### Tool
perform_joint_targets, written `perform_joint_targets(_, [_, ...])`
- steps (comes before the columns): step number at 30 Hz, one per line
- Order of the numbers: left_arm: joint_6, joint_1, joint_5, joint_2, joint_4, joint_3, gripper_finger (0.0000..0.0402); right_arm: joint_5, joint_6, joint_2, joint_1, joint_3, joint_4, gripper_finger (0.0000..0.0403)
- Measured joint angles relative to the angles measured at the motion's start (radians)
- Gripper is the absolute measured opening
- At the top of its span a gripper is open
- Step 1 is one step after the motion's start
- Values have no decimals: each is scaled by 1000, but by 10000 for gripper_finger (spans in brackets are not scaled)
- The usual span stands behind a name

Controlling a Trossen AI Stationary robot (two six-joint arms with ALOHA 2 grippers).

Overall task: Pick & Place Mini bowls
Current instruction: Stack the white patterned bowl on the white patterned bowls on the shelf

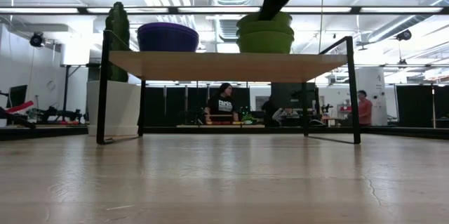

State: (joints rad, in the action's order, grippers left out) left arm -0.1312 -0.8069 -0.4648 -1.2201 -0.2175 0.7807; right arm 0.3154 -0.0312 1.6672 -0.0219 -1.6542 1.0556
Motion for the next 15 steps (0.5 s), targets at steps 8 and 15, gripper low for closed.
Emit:
perform_joint_targets(8, [14, 0, 0, 0, -10, 0, 108, -2, 10, -6, 4, 24, -41, 57])
perform_joint_targets(15, [6, 0, 0, 0, -10, 0, 108, -9, 32, -17, 7, 3, -38, 113])
